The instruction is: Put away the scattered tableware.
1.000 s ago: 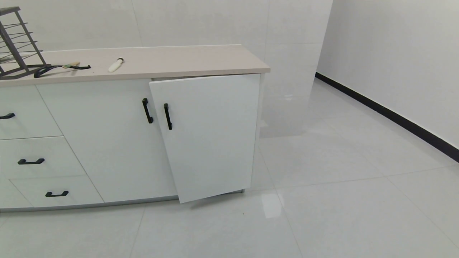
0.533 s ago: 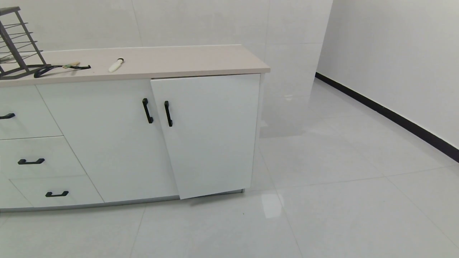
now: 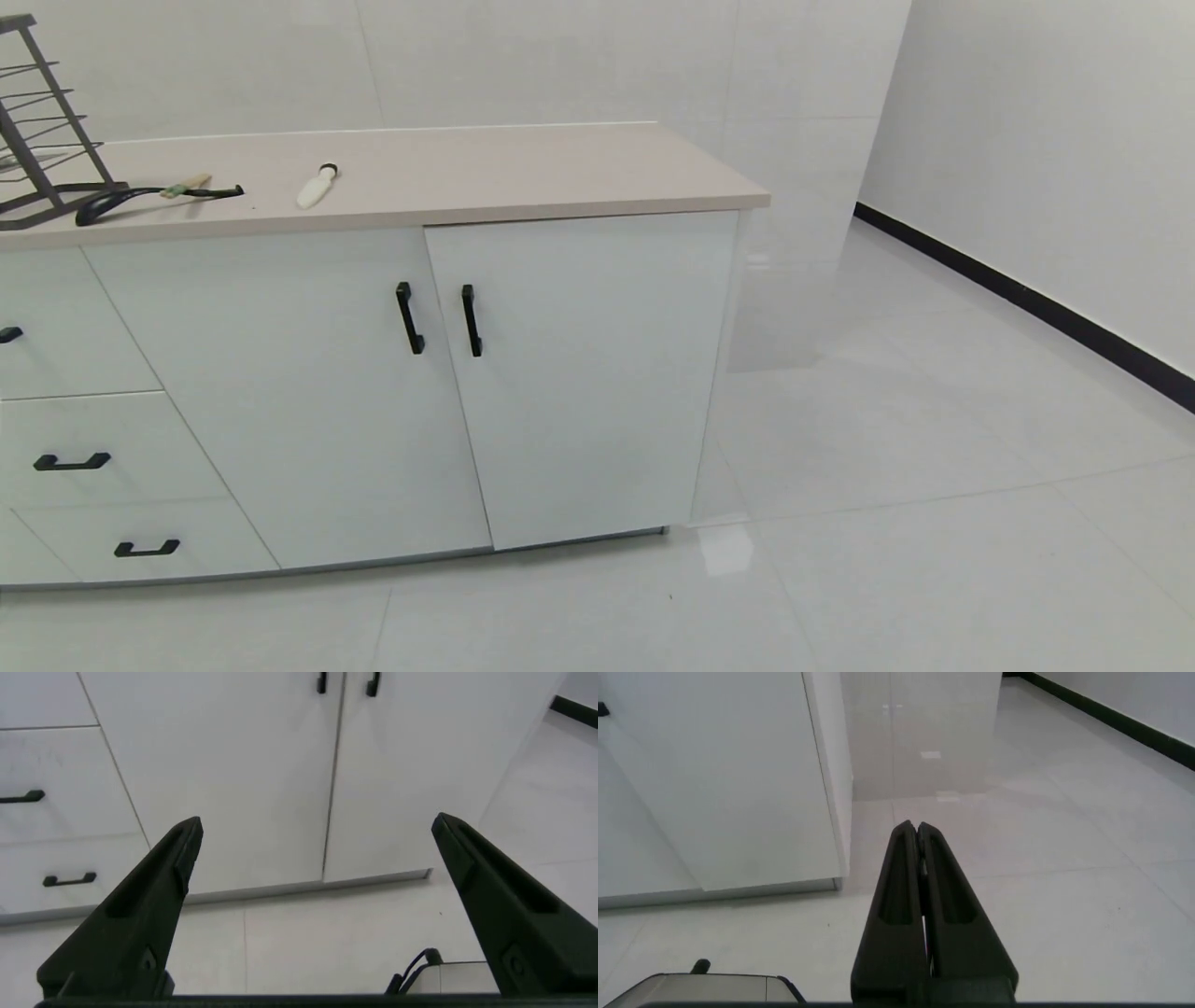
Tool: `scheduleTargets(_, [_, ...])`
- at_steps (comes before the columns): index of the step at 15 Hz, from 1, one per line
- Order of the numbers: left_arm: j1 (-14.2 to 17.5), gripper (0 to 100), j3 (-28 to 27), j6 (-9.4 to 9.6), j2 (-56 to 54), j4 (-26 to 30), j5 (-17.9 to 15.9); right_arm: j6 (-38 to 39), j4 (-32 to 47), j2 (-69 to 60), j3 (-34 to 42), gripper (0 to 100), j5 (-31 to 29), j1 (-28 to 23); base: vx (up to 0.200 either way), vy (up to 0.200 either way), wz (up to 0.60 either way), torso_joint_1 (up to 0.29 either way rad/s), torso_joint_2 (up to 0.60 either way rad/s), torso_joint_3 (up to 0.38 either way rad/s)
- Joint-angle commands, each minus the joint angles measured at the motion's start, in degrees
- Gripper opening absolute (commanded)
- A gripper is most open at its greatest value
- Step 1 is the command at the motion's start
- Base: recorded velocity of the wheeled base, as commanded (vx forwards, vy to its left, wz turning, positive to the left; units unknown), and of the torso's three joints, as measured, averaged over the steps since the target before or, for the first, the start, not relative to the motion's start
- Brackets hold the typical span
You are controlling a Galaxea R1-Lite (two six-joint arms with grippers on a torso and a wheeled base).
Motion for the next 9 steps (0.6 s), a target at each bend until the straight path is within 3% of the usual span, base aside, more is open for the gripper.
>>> scheduleTargets(1, [0.0, 100, 0.0, -0.02, 0.0, 0.0, 0.0, 0.0, 0.0, 0.3, 0.0, 0, 0.0, 0.0, 0.200, 0.200, 0.00, -0.002, 0.00, 0.007])
scheduleTargets(3, [0.0, 100, 0.0, -0.11, 0.1, 0.0, 0.0, -0.1, 0.0, 0.3, 0.0, 0, 0.0, 0.0, 0.200, 0.200, 0.00, 0.005, 0.01, 0.002])
scheduleTargets(6, [0.0, 100, 0.0, -0.11, 0.0, 0.0, 0.0, -0.1, 0.0, 0.3, 0.0, 0, 0.0, 0.0, 0.000, 0.200, 0.00, 0.004, 0.00, 0.004])
scheduleTargets(9, [0.0, 100, 0.0, -0.11, 0.0, 0.0, 0.0, 0.0, 0.0, 0.3, 0.0, 0, 0.0, 0.0, 0.000, 0.000, 0.00, 0.000, 0.00, 0.000])
